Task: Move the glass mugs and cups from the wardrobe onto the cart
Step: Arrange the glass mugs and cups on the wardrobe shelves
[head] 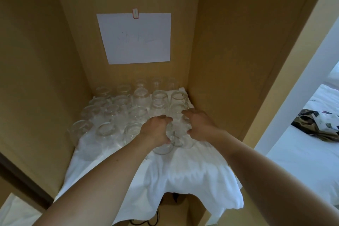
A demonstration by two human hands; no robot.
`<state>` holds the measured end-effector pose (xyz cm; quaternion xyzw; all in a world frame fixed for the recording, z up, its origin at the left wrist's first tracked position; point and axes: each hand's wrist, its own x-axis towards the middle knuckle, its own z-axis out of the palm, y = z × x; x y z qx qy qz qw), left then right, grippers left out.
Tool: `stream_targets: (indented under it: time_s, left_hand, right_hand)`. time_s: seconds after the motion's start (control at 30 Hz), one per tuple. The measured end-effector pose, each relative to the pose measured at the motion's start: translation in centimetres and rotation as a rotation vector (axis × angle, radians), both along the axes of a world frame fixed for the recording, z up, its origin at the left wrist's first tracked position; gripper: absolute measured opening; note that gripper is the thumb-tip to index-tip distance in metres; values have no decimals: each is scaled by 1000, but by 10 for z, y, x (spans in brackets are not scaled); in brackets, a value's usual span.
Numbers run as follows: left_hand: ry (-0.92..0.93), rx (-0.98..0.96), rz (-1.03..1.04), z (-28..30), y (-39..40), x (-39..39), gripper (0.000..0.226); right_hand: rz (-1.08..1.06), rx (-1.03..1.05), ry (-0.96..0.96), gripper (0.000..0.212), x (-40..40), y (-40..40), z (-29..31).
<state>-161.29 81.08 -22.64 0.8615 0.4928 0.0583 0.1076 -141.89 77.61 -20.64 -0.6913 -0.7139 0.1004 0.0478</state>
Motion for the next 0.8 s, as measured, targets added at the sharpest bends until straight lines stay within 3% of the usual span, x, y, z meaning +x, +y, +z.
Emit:
stream_targets:
  time_s: [0.27,0.5,0.8]
  left_hand:
    - [86,76,69,8,-14,4,98]
    - [-40,148,178,34,-23,-3,81]
    - [-48,194,396,63,-33,-41,66]
  right_hand:
    - [29,18,67,100,7,-12,6]
    - [84,133,95,89,5,-9,25]
    - [251,184,160,77,-30,10,48]
